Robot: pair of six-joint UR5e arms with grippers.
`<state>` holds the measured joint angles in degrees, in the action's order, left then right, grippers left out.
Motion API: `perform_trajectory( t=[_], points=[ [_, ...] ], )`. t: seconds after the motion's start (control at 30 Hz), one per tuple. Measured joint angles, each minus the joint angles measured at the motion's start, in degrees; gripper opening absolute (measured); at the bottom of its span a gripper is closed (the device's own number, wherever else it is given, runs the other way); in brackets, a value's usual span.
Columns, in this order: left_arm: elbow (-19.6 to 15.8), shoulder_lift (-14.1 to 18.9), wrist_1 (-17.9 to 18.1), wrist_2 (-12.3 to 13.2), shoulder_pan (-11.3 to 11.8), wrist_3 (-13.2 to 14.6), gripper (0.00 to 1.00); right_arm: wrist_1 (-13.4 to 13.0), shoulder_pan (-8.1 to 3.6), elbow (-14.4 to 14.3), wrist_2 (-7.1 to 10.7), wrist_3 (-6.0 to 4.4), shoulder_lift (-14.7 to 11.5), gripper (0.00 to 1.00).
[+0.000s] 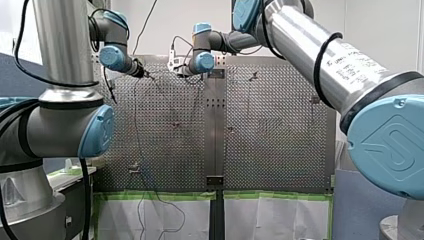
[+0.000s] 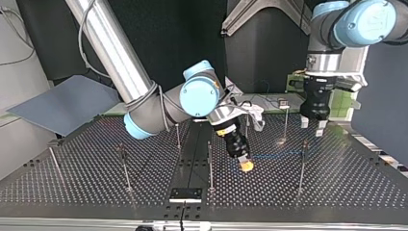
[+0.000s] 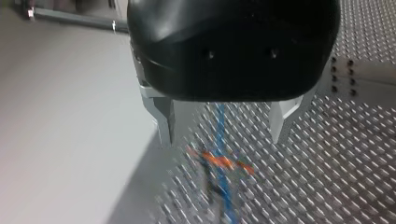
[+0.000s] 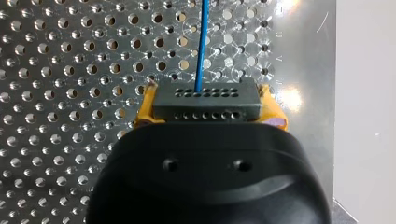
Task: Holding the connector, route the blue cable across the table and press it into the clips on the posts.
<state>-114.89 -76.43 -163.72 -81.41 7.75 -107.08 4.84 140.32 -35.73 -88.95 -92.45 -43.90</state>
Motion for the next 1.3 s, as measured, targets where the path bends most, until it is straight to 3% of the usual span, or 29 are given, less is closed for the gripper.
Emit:
perform_trajectory(
  t=[0.23,0.53,0.77,1.3],
  points=[
    [1.8,1.4,-0.4,3.5,-1.2,2.1,1.0,0.0,-0.41,0.0,0.0,-0.39,0.0,0.0],
    [3.4,-2.0,-2.9,6.6,-3.2,5.7,1.0,0.1,-1.17,0.0,0.09,-0.55,0.0,0.0],
    [5.7,-4.3,-3.7,5.1,-4.7,9.1,1.0,0.1,-1.55,0.0,0.35,-0.6,0.0,0.0],
    [8.6,-7.9,-3.6,2.3,-7.9,10.7,1.0,0.1,-2.2,0.0,0.97,-0.82,0.1,0.0]
  ],
)
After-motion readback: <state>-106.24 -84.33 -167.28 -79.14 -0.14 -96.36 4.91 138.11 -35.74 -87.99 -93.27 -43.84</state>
